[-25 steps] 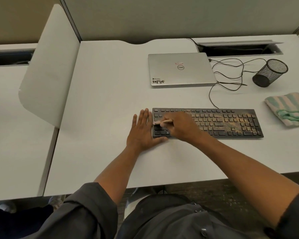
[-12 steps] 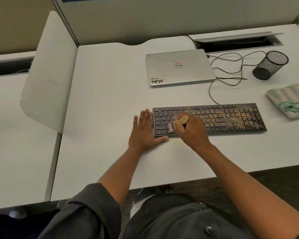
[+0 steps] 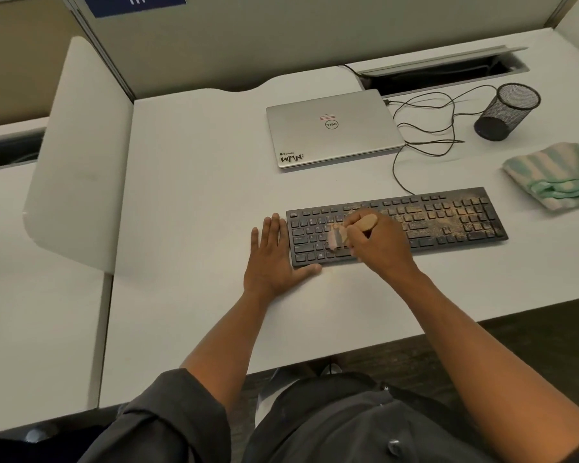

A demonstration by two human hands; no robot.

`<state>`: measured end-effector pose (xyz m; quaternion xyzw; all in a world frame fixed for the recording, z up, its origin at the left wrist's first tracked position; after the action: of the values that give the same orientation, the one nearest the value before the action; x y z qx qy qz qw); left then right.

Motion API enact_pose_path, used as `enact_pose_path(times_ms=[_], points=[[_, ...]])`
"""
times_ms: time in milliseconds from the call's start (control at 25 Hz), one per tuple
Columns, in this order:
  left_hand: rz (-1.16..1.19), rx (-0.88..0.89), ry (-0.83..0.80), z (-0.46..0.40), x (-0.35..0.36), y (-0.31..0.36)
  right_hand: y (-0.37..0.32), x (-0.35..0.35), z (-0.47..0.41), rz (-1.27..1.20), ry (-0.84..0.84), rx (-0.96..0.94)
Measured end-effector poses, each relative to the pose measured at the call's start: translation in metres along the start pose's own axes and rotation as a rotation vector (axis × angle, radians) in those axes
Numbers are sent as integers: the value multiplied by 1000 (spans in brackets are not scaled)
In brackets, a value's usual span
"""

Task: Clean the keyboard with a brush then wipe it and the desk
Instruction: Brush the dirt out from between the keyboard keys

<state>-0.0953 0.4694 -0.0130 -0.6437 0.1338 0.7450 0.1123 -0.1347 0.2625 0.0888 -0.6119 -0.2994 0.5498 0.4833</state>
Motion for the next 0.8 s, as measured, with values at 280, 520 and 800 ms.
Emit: enact_pose_path(times_ms=[280,520,800], points=[[-21,4,-5,1,-1,0,-3,-5,1,119,1,-62],[-28,2,1,0,-1,0,-8,11,13,134,-196,-77],[-22,-2,-8,-1,1,0,-13,4,2,219,-157,-93]])
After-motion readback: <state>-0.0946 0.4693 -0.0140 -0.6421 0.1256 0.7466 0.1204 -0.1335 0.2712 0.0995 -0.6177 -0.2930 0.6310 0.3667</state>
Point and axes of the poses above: each hand's wrist, its own z-axis away from the middle knuckle, its own x-axis out of the palm, y = z × x, the point moved 5 cm from there along -z, towards the middle knuckle, and after that the axes turned 11 degrees about -z, right-handed, at the moved point
